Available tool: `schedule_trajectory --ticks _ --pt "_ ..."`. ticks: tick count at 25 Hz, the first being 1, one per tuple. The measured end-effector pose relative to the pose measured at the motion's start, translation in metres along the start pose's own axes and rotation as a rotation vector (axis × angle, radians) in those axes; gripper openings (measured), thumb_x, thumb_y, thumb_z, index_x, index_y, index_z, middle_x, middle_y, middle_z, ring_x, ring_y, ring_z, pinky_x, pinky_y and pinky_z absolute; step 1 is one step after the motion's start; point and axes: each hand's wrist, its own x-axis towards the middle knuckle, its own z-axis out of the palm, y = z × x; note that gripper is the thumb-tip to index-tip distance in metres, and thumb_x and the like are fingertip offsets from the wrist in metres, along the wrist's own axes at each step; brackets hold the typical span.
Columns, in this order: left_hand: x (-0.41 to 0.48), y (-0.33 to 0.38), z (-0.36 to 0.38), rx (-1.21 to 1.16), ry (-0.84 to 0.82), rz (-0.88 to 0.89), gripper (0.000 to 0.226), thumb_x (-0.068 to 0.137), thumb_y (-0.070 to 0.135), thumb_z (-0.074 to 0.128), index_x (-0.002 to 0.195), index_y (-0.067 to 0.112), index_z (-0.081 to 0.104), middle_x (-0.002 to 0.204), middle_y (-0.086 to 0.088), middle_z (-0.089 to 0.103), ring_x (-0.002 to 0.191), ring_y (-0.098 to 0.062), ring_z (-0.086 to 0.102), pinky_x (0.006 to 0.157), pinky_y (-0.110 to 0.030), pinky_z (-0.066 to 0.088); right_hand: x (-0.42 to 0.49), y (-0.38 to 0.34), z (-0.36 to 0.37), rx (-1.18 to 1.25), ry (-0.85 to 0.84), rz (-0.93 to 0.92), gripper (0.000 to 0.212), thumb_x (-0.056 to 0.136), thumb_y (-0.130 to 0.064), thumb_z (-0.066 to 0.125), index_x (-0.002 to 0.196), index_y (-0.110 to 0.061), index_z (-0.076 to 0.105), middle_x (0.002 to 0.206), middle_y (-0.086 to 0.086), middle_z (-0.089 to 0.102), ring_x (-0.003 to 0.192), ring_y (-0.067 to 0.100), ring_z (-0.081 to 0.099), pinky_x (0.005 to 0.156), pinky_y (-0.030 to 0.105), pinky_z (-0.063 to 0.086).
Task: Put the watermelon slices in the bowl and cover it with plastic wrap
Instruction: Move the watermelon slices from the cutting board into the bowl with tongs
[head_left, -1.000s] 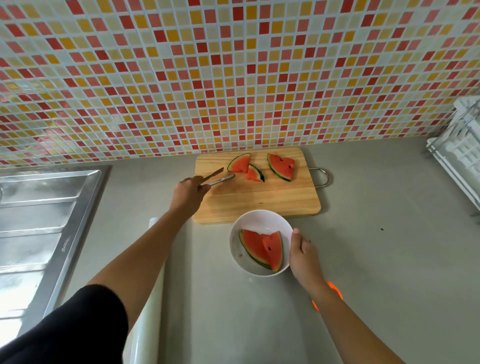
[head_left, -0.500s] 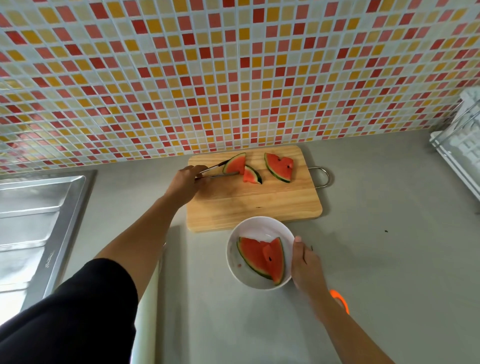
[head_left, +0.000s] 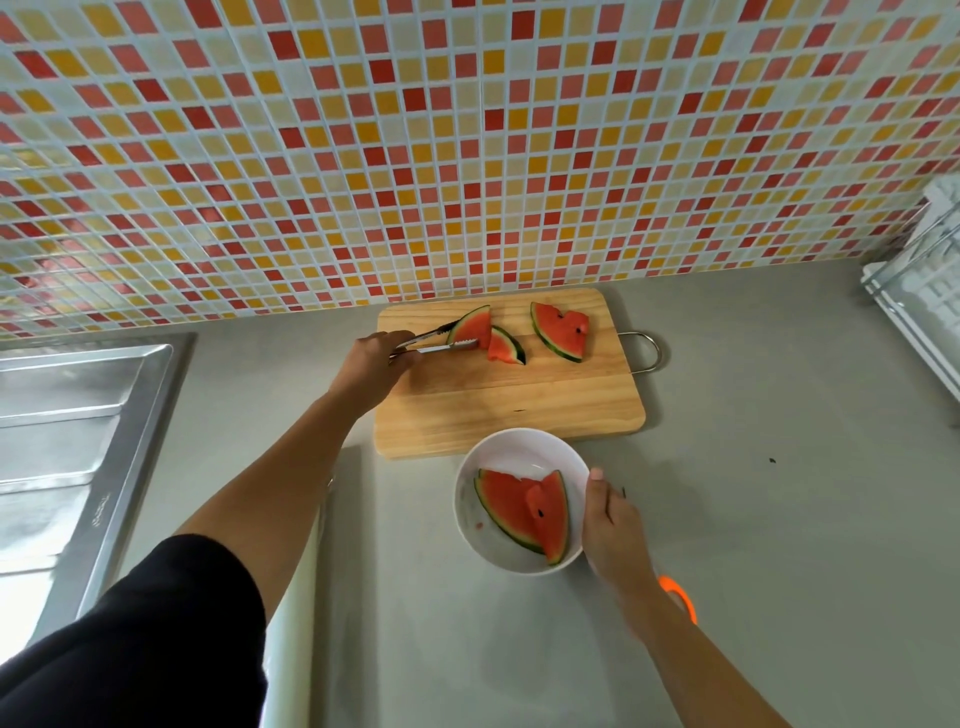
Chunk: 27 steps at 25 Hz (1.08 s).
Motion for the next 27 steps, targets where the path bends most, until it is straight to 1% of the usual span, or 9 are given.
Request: schedule_trajectory --ticks 5,9,12,16,18,20,22,24,27 --pt "-0.009 -0.009 -0.003 -0.022 -0.039 -0.039 0.033 0.094 0.028 0.054 0.124 0.016 0.060 0.123 -0.012 0.062 0.104 -0.028 0.057 0.080 -0.028 0.040 -0.001 0.000 -0.001 0.012 -0.011 0.008 0.047 0.098 -0.034 0.032 0.056 -0.015 0.042 0.055 0.001 0.050 0.052 0.006 0.049 0.051 0.008 0.037" --pt "-0.015 -0.020 -0.016 0.070 -0.074 0.002 0.033 0.093 0.028 0.056 0.123 0.015 0.061 0.117 -0.012 0.064 0.097 -0.025 0.057 0.078 -0.027 0.040 0.001 0.001 0.000 0.032 -0.027 0.026 0.050 0.098 -0.034 0.031 0.065 -0.001 0.048 0.057 0.001 0.049 0.056 0.011 0.049 0.052 0.005 0.036" --pt "-0.018 -0.020 -0.027 0.064 -0.064 0.020 0.034 0.091 0.024 0.059 0.123 0.011 0.061 0.118 -0.012 0.064 0.100 -0.027 0.060 0.079 -0.025 0.041 0.001 0.001 0.000 0.038 -0.031 0.020 0.051 0.098 -0.033 0.031 0.072 0.006 0.051 0.062 0.015 0.052 0.056 0.012 0.047 0.052 0.004 0.036" --pt "-0.009 -0.001 -0.032 0.040 -0.068 -0.106 0.033 0.092 0.032 0.057 0.112 0.008 0.066 0.099 -0.009 0.066 0.081 -0.017 0.056 0.065 -0.020 0.039 0.000 -0.002 -0.001 0.032 -0.035 0.025 0.049 0.098 -0.035 0.031 0.058 -0.012 0.047 0.055 -0.002 0.052 0.054 0.000 0.053 0.052 0.004 0.037" --pt "0.000 0.015 -0.033 0.051 -0.060 -0.180 0.033 0.089 0.038 0.059 0.094 0.007 0.069 0.082 -0.005 0.064 0.068 -0.014 0.054 0.056 -0.021 0.039 -0.001 -0.004 -0.001 0.050 -0.025 0.012 0.048 0.098 -0.033 0.033 0.054 -0.018 0.045 0.051 -0.005 0.051 0.051 -0.002 0.053 0.050 0.005 0.037" --pt "0.010 0.038 -0.033 0.094 -0.019 -0.171 0.032 0.085 0.040 0.064 0.074 0.011 0.064 0.068 -0.001 0.060 0.061 -0.013 0.053 0.051 -0.021 0.041 -0.002 -0.004 -0.002 0.064 -0.016 0.009 0.048 0.098 -0.032 0.034 0.054 -0.020 0.047 0.050 -0.006 0.051 0.051 -0.002 0.053 0.049 0.006 0.037" --pt "0.018 0.063 -0.032 0.215 -0.036 -0.123 0.036 0.082 0.046 0.065 0.073 0.012 0.058 0.071 -0.003 0.059 0.064 -0.017 0.055 0.054 -0.025 0.045 -0.002 -0.005 -0.003 0.042 -0.027 0.025 0.046 0.098 -0.032 0.033 0.058 -0.016 0.051 0.055 -0.006 0.054 0.056 0.001 0.054 0.050 0.007 0.037" --pt "0.023 0.084 -0.029 0.346 -0.054 -0.100 0.042 0.081 0.048 0.065 0.066 0.013 0.047 0.064 -0.002 0.049 0.055 -0.013 0.045 0.046 -0.023 0.034 -0.001 -0.007 -0.003 0.005 -0.042 0.027 0.046 0.099 -0.030 0.032 0.060 -0.015 0.049 0.058 -0.005 0.054 0.059 0.004 0.051 0.050 0.008 0.035" --pt "0.029 0.099 -0.017 0.419 -0.058 -0.122 0.037 0.083 0.038 0.066 0.073 0.008 0.047 0.061 -0.001 0.042 0.053 -0.011 0.040 0.044 -0.021 0.030 -0.001 -0.012 -0.003 -0.022 -0.051 0.017 0.044 0.099 -0.025 0.031 0.057 -0.020 0.044 0.059 -0.007 0.050 0.060 0.002 0.046 0.052 0.024 0.027"
